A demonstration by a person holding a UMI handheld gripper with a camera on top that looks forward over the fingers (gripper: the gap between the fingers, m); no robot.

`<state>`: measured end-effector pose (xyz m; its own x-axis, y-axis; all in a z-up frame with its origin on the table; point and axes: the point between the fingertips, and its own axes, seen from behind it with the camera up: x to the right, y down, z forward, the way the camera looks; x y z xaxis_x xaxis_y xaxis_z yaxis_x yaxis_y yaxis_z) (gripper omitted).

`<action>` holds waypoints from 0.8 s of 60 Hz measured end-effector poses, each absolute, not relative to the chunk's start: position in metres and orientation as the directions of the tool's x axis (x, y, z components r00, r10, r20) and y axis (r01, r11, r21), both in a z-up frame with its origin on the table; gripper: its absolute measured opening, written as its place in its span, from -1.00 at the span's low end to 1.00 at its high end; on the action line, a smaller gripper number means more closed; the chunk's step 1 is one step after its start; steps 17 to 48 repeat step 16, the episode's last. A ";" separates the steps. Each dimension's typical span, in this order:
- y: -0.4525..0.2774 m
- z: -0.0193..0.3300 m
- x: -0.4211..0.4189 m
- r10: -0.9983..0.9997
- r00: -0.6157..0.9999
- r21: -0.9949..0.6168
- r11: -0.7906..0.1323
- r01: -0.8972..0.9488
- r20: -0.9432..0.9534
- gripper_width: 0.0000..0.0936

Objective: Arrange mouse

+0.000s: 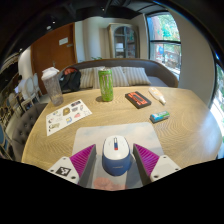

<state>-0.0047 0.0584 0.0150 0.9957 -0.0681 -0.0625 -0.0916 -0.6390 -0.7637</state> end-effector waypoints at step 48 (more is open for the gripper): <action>-0.035 0.075 -0.011 -0.211 0.977 -0.753 -0.640 -0.150 -0.016 0.81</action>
